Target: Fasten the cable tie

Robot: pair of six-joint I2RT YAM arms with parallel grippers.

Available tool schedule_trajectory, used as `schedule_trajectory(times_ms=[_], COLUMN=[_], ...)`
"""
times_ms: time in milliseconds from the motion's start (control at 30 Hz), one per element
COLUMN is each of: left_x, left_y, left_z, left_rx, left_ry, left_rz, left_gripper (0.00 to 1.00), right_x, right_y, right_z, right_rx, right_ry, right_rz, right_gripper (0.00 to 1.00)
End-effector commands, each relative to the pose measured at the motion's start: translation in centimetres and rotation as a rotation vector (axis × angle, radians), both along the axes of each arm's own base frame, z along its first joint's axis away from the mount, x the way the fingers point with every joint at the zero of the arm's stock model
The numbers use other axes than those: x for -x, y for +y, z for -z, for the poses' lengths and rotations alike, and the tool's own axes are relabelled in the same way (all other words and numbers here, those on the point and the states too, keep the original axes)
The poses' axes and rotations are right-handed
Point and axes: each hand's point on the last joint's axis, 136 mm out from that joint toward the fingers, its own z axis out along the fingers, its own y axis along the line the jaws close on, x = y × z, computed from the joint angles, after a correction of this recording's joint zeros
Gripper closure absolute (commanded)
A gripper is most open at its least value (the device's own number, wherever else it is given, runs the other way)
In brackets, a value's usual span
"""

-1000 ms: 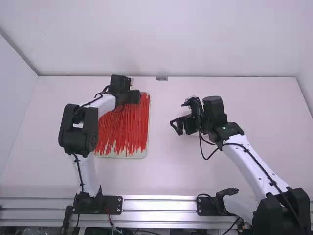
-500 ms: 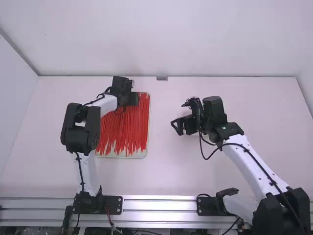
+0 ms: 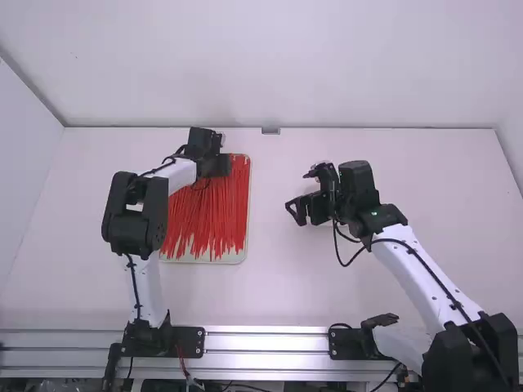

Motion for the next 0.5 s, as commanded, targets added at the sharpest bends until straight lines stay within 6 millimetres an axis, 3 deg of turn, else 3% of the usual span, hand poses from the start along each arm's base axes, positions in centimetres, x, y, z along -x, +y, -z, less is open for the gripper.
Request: schedule_trajectory(times_ms=[0,467], left_x=[-0.5,-0.2], left_y=[-0.9,-0.8], left_z=[-0.1,1.1], left_rx=[0.013,0.021], left_ry=[-0.004,0.026], left_rz=[0.016,0.002], left_gripper=[0.68,0.70], right_x=[-0.6,-0.6], right_y=[0.1,-0.2], right_z=[-0.9,-0.7], right_rx=[-0.002,0.003], right_ry=[-0.021,-0.016], right_rz=[0.001,0.004], right_gripper=[0.01,0.01])
